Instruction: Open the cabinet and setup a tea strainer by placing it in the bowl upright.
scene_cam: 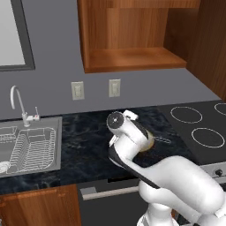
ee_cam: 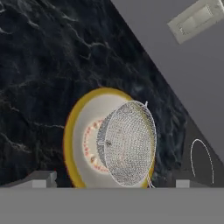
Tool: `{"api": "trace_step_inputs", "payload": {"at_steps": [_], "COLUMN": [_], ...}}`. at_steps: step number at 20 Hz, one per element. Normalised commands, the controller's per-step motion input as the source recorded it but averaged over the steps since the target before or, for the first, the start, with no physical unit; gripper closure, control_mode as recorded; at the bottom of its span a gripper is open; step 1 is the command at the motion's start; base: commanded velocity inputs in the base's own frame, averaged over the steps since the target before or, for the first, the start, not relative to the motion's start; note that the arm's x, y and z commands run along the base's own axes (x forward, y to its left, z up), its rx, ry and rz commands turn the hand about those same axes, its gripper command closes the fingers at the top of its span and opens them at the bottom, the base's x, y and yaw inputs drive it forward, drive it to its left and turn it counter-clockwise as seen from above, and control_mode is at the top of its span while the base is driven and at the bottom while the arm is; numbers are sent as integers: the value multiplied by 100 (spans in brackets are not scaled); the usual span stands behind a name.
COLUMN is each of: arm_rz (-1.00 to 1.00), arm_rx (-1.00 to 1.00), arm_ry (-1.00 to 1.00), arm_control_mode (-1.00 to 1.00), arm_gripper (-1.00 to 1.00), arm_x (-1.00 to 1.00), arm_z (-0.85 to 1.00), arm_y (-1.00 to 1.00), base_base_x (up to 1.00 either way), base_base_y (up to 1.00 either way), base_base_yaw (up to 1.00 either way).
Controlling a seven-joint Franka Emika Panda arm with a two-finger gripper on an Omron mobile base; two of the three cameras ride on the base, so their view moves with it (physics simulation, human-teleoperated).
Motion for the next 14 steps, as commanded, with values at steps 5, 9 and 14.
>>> {"api": "trace_step_inputs", "payload": {"at_steps": [5, 9, 14], "arm_rz": [-30, -41, -36], "arm_rx": [41, 46, 35], "arm_ry": [13, 21, 20], "arm_control_mode": [-100, -100, -100], "arm_gripper": [-100, -100, -100], "arm_x": [-61, -31, -23], "arm_z": [79, 59, 35], "arm_y": [-25, -48, -36], "base_base_x": [0, 0, 0], "base_base_y": [0, 0, 0], "base_base_yaw": [0, 0, 0]}}
